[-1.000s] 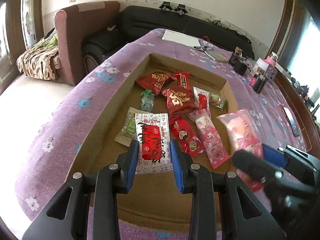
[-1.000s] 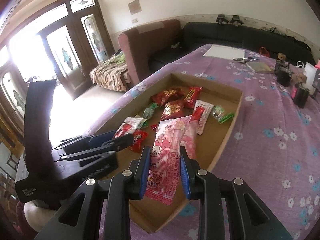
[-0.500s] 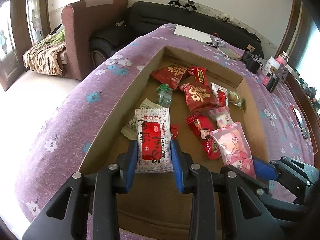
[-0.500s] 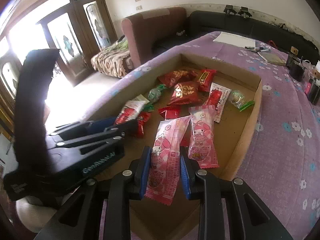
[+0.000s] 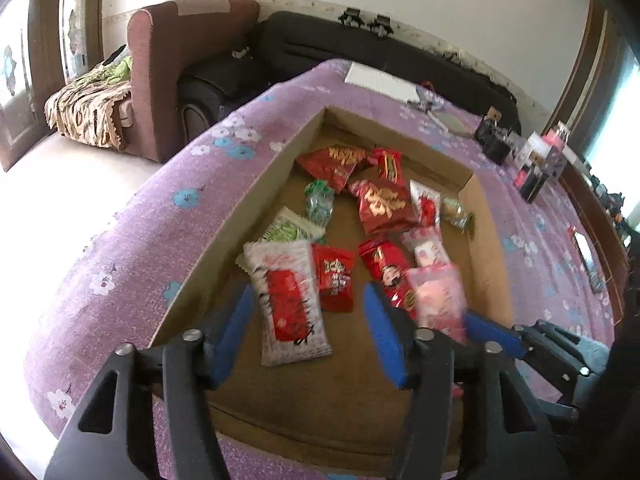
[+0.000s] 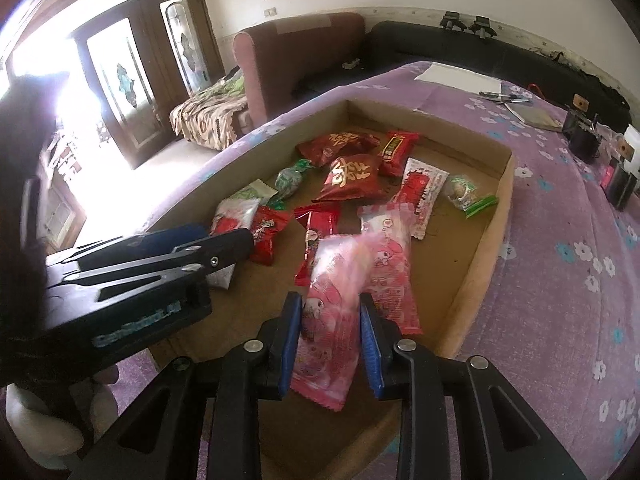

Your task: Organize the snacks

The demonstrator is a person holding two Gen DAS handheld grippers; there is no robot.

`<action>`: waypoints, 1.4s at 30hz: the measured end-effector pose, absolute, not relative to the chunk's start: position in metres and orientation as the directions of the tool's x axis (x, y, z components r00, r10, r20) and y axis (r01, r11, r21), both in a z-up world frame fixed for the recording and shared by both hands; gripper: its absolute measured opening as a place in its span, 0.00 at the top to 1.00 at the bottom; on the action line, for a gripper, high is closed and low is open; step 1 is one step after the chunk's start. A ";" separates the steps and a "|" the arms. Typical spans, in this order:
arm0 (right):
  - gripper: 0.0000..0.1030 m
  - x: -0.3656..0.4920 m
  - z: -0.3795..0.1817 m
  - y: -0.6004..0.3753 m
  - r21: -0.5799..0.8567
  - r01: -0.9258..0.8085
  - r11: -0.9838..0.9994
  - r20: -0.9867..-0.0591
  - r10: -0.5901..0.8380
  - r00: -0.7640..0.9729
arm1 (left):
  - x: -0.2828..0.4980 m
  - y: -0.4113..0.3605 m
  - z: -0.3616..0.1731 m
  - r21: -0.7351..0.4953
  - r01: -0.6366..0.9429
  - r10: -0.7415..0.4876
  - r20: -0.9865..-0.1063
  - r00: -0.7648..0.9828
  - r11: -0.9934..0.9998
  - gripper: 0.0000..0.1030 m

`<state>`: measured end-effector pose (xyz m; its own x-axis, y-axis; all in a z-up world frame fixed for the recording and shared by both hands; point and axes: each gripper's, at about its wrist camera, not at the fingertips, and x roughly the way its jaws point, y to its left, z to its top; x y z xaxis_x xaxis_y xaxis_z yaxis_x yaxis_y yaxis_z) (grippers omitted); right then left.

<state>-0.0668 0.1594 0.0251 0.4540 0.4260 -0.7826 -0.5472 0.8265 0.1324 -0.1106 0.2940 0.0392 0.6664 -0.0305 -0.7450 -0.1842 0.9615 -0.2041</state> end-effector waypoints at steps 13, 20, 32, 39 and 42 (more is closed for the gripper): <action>0.50 -0.075 0.049 0.132 0.178 -0.492 0.852 -0.727 0.451 0.518 | -0.137 0.303 0.065 -0.267 -0.204 -0.035 -0.681 0.731 0.942 0.44; 0.49 -0.085 0.059 0.102 0.216 -0.443 0.870 -0.701 0.454 0.550 | -0.149 0.300 0.066 -0.249 -0.226 -0.006 -0.684 0.729 0.942 0.41; 0.48 -0.108 0.061 0.057 0.270 -0.373 0.888 -0.687 0.449 0.571 | -0.171 0.256 0.082 -0.138 -0.188 0.051 -0.659 0.750 0.972 0.41; 0.44 -0.125 0.064 0.032 0.301 -0.349 0.888 -0.665 0.457 0.591 | -0.187 0.227 0.100 -0.004 -0.266 0.216 -0.573 0.791 0.964 0.18; 0.44 -0.132 0.065 0.021 0.301 -0.338 0.892 -0.660 0.451 0.601 | -0.189 0.219 0.103 0.012 -0.267 0.227 -0.562 0.795 0.964 0.18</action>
